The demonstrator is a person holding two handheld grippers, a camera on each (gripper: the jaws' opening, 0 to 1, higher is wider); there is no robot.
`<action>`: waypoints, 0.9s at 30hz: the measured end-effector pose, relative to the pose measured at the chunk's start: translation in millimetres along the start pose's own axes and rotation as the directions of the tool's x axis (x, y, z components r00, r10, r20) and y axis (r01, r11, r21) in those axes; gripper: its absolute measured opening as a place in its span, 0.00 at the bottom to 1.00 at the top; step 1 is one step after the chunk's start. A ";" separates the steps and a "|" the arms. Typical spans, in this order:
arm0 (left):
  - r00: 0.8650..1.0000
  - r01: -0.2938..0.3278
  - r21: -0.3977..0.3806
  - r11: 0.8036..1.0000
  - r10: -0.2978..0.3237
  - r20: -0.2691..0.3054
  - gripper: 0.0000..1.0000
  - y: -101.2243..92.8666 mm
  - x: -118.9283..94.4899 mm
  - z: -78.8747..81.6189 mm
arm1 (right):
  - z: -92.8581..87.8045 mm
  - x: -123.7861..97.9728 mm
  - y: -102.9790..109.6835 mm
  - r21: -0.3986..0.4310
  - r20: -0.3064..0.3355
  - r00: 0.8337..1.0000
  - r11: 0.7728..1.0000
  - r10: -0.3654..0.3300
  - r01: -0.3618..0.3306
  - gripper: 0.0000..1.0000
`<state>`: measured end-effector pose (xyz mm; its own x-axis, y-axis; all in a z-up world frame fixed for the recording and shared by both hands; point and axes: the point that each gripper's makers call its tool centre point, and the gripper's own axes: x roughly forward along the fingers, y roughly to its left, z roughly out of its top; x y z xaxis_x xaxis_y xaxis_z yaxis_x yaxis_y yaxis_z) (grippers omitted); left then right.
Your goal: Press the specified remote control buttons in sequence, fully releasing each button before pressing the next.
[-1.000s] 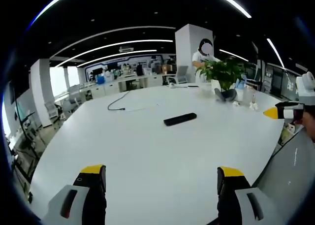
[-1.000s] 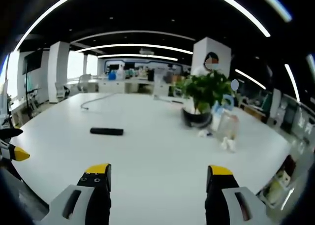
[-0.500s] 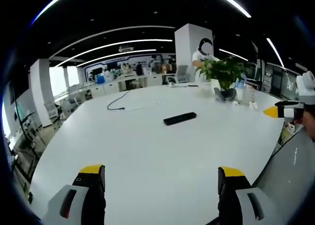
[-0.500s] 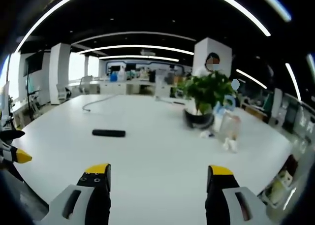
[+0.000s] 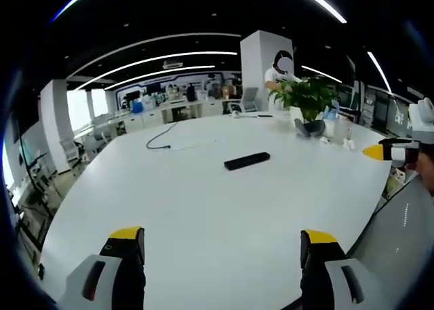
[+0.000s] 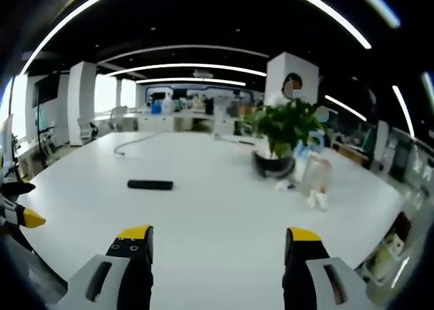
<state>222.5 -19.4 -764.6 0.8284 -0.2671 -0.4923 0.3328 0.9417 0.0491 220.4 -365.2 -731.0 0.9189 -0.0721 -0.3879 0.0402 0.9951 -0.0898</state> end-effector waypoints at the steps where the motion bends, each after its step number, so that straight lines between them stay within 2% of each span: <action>1: 1.000 -0.001 0.001 1.000 0.001 0.000 0.99 0.1 -0.1 0.0 | 0.4 -0.1 0.2 0.000 0.002 1.000 1.000 0.000 0.000 0.78; 14: 1.000 0.009 0.001 1.000 -0.009 -0.010 0.99 -1.6 1.0 -0.6 | 1.9 -0.9 -1.0 0.006 0.010 1.000 1.000 -0.002 0.002 0.78; 20: 1.000 0.016 -0.001 1.000 -0.016 0.001 0.99 -1.9 0.3 4.7 | 5.3 -1.3 1.5 0.020 0.029 0.999 1.000 0.016 -0.017 0.79; 27: 0.999 0.026 0.019 0.999 -0.027 0.034 0.99 -0.3 1.2 16.3 | 4.9 -1.3 -0.4 0.022 0.025 1.000 1.000 0.007 -0.008 0.78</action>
<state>230.7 -23.3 -751.0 0.8340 -0.2990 -0.4638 0.3627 0.9304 0.0524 221.1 -365.2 -726.0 0.9286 -0.0631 -0.3656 0.0416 0.9969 -0.0664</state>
